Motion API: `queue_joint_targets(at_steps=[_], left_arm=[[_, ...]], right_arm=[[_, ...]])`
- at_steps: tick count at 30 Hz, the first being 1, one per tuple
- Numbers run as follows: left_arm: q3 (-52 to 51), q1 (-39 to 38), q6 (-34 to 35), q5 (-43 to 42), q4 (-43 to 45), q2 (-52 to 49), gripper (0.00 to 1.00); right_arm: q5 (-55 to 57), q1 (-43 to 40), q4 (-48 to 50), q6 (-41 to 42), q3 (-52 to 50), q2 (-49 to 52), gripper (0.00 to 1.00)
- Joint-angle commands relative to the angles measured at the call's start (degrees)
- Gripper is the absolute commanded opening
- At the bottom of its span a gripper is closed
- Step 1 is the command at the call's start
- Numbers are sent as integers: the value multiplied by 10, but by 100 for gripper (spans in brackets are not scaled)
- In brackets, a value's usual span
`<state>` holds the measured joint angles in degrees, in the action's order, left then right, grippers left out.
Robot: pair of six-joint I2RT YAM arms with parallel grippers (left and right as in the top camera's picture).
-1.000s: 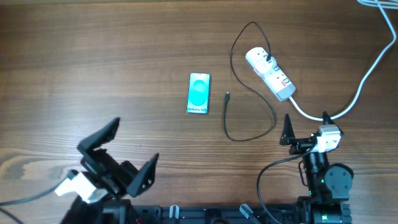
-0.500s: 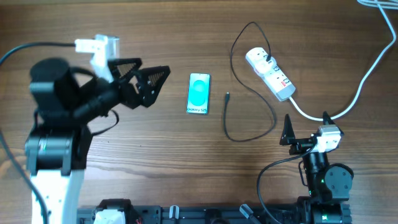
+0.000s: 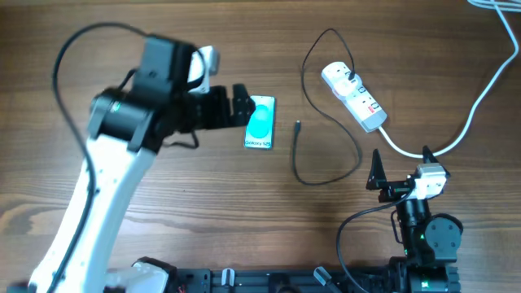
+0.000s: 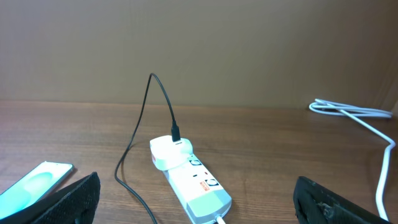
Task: Plug charger to phone and switch on socket
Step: 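Raise the left arm and move its gripper over the Galaxy S25 phone, then lower the left gripper and grasp the phone by its edges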
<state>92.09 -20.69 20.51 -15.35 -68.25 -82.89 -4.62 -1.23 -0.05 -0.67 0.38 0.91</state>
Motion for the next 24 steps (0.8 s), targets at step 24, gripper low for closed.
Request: queue_joint_targets(at_steps=[24], left_arm=[[110, -101, 77, 165, -17, -354, 100]], right_arm=[[8, -2, 1, 8, -1, -3, 100]])
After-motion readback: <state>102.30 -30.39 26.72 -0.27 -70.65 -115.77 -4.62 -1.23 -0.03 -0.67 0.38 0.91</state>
